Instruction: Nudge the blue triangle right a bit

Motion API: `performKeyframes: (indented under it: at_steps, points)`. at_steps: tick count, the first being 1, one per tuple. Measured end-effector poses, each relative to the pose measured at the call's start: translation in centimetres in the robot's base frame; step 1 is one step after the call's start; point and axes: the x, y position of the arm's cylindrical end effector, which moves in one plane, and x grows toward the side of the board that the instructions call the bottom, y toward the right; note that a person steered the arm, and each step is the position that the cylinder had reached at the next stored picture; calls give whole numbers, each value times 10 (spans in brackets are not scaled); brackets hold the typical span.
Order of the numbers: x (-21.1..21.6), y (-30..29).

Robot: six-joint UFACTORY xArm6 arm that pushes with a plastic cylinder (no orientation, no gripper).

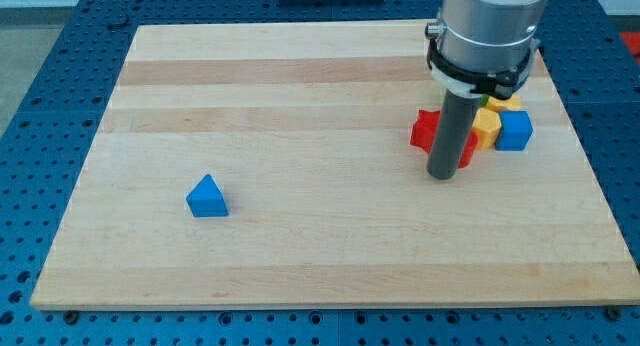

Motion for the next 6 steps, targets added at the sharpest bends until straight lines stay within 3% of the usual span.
performKeyframes:
  at_steps: [1,2,4,5,6]
  points:
    - [38,-8]
    - [77,-73]
    - [110,-253]
    - [97,-329]
    - [67,-344]
